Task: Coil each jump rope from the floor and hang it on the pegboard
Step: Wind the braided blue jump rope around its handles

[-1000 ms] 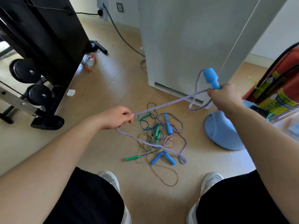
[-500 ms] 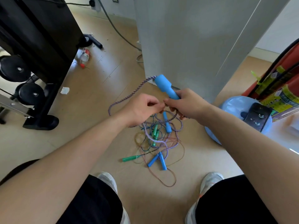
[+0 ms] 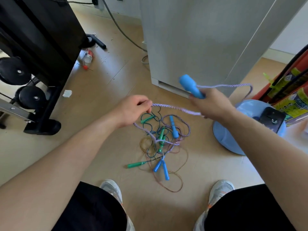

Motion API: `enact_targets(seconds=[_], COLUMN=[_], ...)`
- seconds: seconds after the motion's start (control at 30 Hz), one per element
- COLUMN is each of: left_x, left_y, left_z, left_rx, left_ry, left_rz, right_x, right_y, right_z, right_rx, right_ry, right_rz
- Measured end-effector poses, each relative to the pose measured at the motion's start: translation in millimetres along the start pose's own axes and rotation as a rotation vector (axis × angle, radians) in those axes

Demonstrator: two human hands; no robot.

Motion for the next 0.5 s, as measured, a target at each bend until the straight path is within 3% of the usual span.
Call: enact_targets(seconds=[0.1, 0.17, 0.23, 0.37, 0.5], left_x=[11, 11, 12, 17, 6], left_y=[0, -3, -4, 0, 7], left_z=[-24, -27, -25, -4, 24], left_rx=[0.083, 0.070, 0.056, -0.036, -0.168], left_ry=[0.115, 0.143, 0.152, 0.106, -0.176], left_rz=[-0.007, -0.026, -0.006, 0.101, 0.131], right_x=[37, 45, 36, -2, -20], right_y=[22, 28, 20, 1, -3], right_z=[36, 48, 46, 14, -12], right_rx=[-0.042, -0.094, -0.113, 0.042, 0.160], right_ry=[-0.405, -0.423, -0.322, -0.266, -0.161], right_rz=[0.326, 0.389, 0.237, -0.136, -0.281])
Point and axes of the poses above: each hand's wrist, its own y-axis away from the middle knuckle, its own x-axis out of the palm, z = x × y, the point moved 6 cm from there along -y, towards the middle knuckle, and after that the axes turned 4 degrees about -y, right-handed, at the moved point
